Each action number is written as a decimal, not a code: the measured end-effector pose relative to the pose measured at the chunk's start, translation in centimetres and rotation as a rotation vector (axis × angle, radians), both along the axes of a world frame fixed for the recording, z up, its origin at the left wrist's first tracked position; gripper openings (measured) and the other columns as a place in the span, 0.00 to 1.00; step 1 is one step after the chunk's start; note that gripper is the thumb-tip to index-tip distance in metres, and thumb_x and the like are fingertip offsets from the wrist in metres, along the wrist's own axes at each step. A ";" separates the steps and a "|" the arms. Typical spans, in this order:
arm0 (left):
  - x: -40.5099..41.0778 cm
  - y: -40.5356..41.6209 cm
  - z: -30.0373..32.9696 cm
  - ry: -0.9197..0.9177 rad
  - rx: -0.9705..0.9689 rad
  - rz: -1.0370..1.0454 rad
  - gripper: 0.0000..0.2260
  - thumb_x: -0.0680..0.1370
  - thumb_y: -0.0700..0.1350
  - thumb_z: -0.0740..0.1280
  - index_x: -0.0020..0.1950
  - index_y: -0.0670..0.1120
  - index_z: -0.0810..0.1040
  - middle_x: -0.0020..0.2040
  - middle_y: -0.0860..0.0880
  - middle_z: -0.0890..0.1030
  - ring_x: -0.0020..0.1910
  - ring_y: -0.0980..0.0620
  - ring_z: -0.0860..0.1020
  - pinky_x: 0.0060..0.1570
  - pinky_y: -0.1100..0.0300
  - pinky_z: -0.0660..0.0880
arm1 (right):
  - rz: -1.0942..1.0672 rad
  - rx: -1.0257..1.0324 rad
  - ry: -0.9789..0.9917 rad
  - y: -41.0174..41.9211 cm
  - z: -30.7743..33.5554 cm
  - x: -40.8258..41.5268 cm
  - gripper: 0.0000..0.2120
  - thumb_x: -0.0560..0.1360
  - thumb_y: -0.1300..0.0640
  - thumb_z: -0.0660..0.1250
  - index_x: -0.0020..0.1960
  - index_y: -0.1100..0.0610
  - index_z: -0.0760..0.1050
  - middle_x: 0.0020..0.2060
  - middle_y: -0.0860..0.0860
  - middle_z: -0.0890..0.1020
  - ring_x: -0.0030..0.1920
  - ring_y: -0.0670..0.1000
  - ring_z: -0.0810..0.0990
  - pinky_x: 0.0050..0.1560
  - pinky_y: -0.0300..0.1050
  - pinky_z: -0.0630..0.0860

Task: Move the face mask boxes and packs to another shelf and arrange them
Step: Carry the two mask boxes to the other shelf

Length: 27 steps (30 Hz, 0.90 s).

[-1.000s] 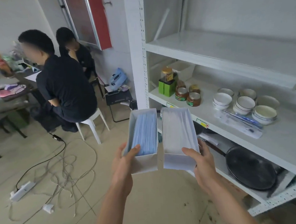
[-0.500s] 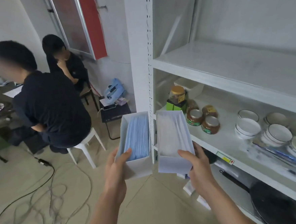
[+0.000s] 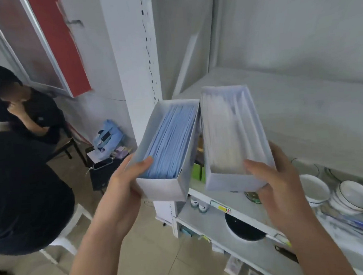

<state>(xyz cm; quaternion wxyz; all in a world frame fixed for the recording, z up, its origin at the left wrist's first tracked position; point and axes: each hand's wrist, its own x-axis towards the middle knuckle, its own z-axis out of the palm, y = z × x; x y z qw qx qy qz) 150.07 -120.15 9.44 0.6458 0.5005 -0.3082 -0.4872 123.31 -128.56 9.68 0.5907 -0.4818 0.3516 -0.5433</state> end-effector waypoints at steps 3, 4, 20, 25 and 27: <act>0.9 -4.9 2.5 0.023 -0.054 -0.061 0.17 0.72 0.49 0.75 0.61 0.53 0.84 0.62 0.45 0.84 0.62 0.44 0.82 0.58 0.46 0.79 | -0.034 -0.034 0.000 -3.4 2.8 0.3 0.27 0.64 0.59 0.76 0.62 0.53 0.79 0.52 0.55 0.85 0.50 0.62 0.85 0.44 0.66 0.78; 1.0 -6.6 3.2 0.028 -0.062 -0.073 0.19 0.72 0.49 0.76 0.62 0.52 0.84 0.63 0.45 0.84 0.62 0.44 0.82 0.57 0.47 0.79 | -0.054 -0.051 -0.008 -4.5 3.4 0.5 0.27 0.64 0.59 0.76 0.62 0.53 0.79 0.51 0.54 0.86 0.50 0.59 0.85 0.44 0.61 0.79; 2.9 -31.3 5.4 -0.188 0.025 -0.222 0.24 0.69 0.56 0.76 0.63 0.53 0.80 0.55 0.49 0.87 0.53 0.49 0.86 0.45 0.55 0.81 | -0.367 0.024 0.359 -21.2 4.2 5.8 0.37 0.63 0.34 0.71 0.70 0.42 0.71 0.61 0.42 0.79 0.52 0.38 0.80 0.42 0.38 0.76; 3.8 -34.2 5.5 -0.389 0.132 -0.146 0.16 0.65 0.68 0.72 0.48 0.62 0.85 0.45 0.55 0.88 0.48 0.52 0.85 0.45 0.54 0.77 | -0.438 0.034 0.473 -22.0 3.4 7.2 0.40 0.72 0.26 0.59 0.78 0.46 0.63 0.72 0.48 0.72 0.67 0.48 0.74 0.64 0.44 0.71; 3.9 -34.8 5.4 -0.420 0.147 -0.146 0.13 0.65 0.69 0.71 0.43 0.65 0.85 0.41 0.54 0.88 0.47 0.48 0.85 0.47 0.52 0.79 | -0.487 0.031 0.482 -21.8 3.0 7.8 0.44 0.72 0.22 0.53 0.80 0.47 0.59 0.76 0.49 0.67 0.72 0.49 0.68 0.68 0.45 0.62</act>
